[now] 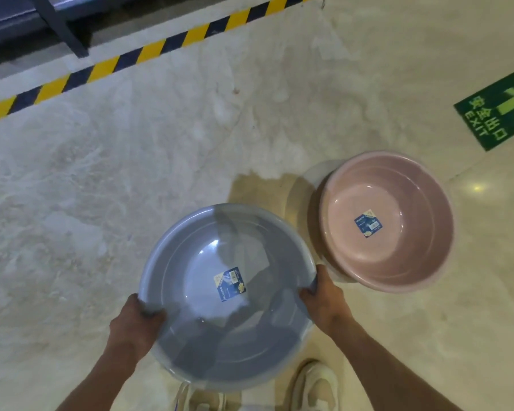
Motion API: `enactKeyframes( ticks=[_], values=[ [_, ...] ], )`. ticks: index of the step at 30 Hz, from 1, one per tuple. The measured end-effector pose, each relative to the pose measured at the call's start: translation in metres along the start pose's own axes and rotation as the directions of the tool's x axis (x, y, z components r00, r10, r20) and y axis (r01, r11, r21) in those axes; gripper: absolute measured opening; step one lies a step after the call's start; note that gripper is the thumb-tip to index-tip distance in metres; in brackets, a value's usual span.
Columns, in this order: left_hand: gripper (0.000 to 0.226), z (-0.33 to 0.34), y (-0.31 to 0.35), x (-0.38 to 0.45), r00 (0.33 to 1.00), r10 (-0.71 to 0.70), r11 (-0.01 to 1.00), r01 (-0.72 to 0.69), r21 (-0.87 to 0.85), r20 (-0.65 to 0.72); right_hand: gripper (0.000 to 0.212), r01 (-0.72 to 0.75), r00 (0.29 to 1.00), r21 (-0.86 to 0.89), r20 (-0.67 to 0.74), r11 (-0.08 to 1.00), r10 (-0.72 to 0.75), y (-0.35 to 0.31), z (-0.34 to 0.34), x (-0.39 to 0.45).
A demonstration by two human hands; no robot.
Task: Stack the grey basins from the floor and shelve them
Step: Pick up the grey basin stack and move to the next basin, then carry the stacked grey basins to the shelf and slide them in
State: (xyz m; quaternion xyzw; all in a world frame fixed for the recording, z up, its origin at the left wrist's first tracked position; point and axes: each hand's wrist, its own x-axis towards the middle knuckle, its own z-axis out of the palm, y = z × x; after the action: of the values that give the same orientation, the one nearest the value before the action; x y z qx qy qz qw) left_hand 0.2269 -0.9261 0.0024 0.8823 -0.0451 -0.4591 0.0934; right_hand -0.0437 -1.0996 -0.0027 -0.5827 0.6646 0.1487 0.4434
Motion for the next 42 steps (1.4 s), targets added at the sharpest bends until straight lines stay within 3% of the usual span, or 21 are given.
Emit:
enactKeyframes(
  ticks=[5,10,15,21,26,32,42],
  values=[
    [0.061,-0.009,-0.004,-0.001,0.99,-0.003,0.993,0.019,-0.114,0.142,0.023,-0.001,1.0,0.107,-0.025,0.994,0.004,-0.011,-0.006,-0.005],
    [0.053,-0.032,0.024,-0.038,0.992,0.033,0.977,-0.006,-0.211,0.126,0.035,0.008,0.998,0.135,-0.066,0.991,0.0,-0.022,-0.039,-0.028],
    [0.045,-0.06,0.072,-0.078,0.985,0.104,0.98,-0.079,-0.183,0.135,0.025,0.015,0.992,0.2,-0.122,0.98,0.009,-0.035,-0.096,-0.066],
    [0.042,-0.067,0.165,-0.138,0.963,0.241,0.966,-0.226,-0.123,0.121,0.027,0.028,0.977,0.236,-0.21,0.971,0.022,-0.031,-0.19,-0.1],
    [0.027,-0.009,0.241,-0.156,0.932,0.323,0.944,-0.305,-0.126,0.165,0.032,-0.005,0.953,0.249,-0.291,0.969,0.08,0.012,-0.261,-0.079],
    [0.025,0.086,0.307,-0.142,0.924,0.312,0.949,-0.294,-0.11,0.222,0.018,-0.054,0.936,0.23,-0.327,0.972,0.129,0.074,-0.31,-0.012],
    [0.024,0.189,0.32,-0.087,0.945,0.272,0.962,-0.273,-0.02,0.183,0.019,-0.113,0.944,0.186,-0.286,0.976,0.164,0.138,-0.306,0.092]
  ],
)
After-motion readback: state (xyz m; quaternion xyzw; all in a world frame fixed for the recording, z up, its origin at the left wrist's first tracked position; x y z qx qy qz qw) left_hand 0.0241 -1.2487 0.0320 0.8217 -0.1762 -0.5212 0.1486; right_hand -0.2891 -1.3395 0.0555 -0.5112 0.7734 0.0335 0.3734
